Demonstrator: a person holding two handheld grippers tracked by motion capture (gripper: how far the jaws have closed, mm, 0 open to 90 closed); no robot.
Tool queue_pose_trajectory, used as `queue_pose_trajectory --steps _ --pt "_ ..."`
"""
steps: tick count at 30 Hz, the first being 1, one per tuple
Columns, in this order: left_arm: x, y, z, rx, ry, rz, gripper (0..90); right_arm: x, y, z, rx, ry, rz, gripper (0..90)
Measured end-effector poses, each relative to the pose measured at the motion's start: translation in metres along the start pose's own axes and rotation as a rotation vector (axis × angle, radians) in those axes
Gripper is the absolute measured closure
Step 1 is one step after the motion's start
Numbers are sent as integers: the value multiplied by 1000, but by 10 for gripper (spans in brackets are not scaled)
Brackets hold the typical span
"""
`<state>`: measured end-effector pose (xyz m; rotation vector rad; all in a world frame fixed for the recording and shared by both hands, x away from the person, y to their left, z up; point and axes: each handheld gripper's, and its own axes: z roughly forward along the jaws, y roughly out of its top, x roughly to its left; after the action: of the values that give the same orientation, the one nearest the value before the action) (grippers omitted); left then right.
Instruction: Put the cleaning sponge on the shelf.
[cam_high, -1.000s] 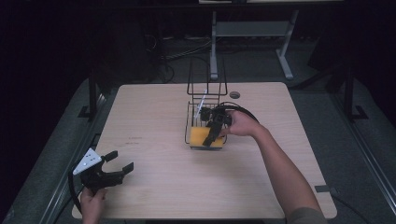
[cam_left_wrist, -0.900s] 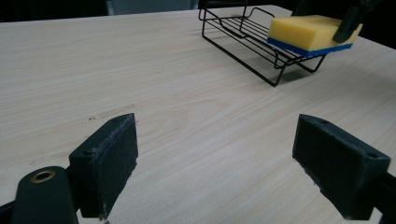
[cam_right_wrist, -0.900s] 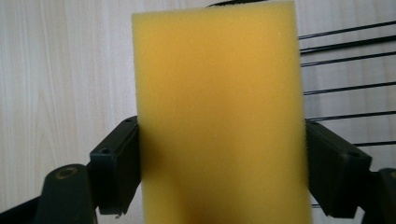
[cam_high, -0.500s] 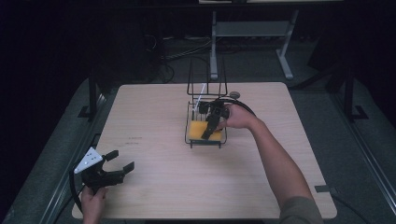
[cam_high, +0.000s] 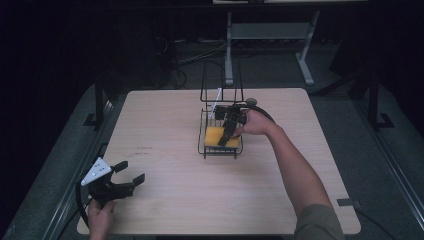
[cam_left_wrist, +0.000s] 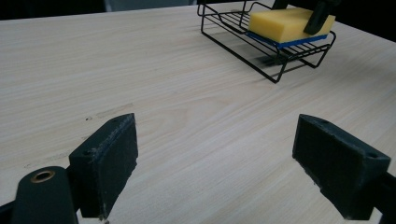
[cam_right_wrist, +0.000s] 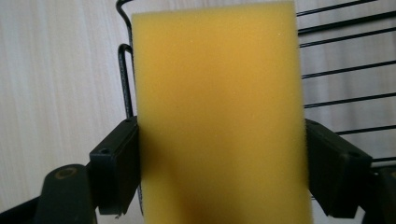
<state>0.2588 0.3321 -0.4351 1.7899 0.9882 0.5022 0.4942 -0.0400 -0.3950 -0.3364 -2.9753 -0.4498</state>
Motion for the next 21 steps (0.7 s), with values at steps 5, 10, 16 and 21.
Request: queue_pose_trajectory --steps 5,10,16,21 --pt "1 0 -1 -1 0 2 134 -2 5 2 -16 9 -3 209" --pt "2 -1 -2 -5 -2 -5 134 -4 3 7 1 1 0 206" --pt "2 -1 -2 -6 -1 -7 134 -4 3 3 -25 4 15 166" --pt "2 -1 -1 -4 -5 -8 134 -2 2 -2 -44 9 25 153"
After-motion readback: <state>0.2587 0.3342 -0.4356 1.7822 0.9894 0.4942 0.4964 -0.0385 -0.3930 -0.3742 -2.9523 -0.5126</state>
